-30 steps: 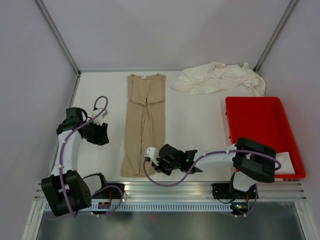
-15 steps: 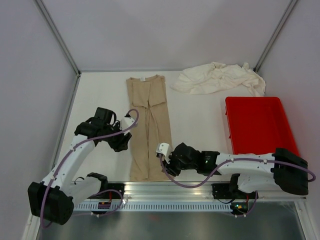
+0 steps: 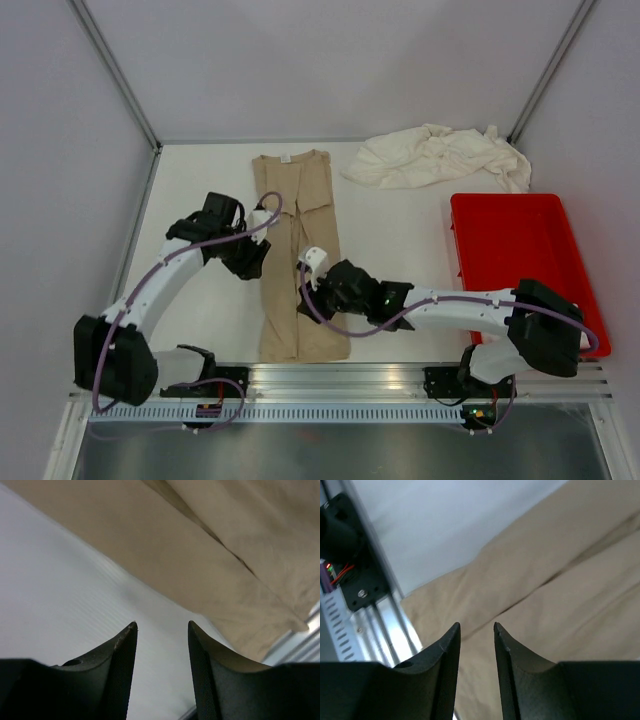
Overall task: Roll the t-shirts
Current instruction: Fold the tshirt
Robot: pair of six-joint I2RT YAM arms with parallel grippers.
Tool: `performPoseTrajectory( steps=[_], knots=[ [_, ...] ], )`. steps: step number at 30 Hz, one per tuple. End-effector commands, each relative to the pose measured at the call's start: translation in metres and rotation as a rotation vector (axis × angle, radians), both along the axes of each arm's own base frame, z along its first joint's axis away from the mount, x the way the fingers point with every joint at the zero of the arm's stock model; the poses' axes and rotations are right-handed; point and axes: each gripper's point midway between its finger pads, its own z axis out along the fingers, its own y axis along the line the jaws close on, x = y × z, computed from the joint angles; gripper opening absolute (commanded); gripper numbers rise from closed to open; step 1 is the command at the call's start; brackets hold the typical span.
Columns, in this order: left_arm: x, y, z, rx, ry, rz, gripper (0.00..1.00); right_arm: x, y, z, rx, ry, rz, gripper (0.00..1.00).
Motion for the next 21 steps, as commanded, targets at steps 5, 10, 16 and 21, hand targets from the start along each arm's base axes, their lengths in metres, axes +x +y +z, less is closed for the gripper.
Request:
performPoseTrajectory(
  steps=[5,10,16,21],
  knots=[
    [0.12,-0.011,0.003,-0.079,0.033,0.302,0.54,-0.065,0.053,0.003,-0.093,-0.324,0.244,0.39],
    [0.142,-0.016,-0.026,-0.114,0.134,0.379,0.54,-0.086,0.076,-0.02,-0.141,-0.346,0.31,0.4],
    [0.151,-0.007,-0.063,-0.055,0.187,0.395,0.55,-0.096,0.103,-0.036,-0.197,-0.388,0.349,0.44],
    [0.149,-0.01,-0.076,-0.058,0.226,0.393,0.55,-0.099,0.11,-0.055,-0.25,-0.383,0.354,0.46]
  ],
)
